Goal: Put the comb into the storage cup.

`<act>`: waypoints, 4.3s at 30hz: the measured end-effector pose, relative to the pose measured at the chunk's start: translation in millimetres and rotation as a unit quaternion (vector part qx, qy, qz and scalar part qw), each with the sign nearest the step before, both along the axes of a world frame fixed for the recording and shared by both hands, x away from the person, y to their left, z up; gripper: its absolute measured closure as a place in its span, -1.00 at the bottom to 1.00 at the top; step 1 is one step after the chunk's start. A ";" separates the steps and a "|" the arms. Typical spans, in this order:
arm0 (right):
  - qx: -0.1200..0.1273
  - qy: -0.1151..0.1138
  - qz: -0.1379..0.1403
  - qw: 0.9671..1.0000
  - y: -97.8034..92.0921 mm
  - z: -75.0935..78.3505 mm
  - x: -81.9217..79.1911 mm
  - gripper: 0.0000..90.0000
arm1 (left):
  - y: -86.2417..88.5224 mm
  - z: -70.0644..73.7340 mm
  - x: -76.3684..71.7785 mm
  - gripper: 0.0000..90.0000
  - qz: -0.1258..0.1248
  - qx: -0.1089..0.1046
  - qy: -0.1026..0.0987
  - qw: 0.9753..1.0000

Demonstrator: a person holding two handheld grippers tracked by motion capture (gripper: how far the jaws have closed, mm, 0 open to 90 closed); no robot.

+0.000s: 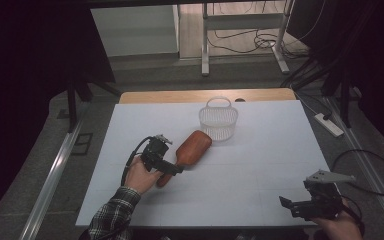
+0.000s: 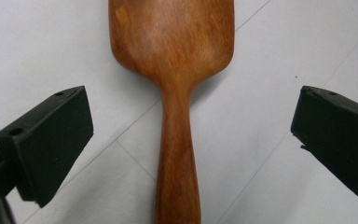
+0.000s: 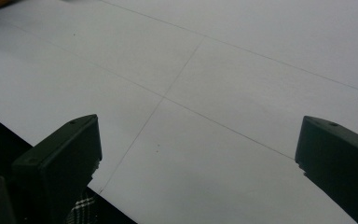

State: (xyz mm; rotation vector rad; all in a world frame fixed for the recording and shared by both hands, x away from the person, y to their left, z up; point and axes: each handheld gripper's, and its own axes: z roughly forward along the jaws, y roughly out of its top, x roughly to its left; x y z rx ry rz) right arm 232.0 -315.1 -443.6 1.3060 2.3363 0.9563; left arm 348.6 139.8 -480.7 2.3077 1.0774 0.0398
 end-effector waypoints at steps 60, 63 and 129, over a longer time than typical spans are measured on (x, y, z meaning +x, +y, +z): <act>0.001 0.000 0.002 1.000 -0.1 0.1 -0.3 -0.99 | -19.0 -33.2 10.1 0.26 -0.001 0.071 0.014 0.997; 0.001 0.001 0.002 1.000 -0.1 0.1 -0.2 -0.99 | -19.4 -33.1 10.7 0.39 0.001 0.073 0.012 0.997; 0.004 -0.009 0.007 1.000 0.1 1.5 -1.8 -1.00 | 18.2 7.3 -26.5 0.60 0.012 -0.030 -0.053 0.998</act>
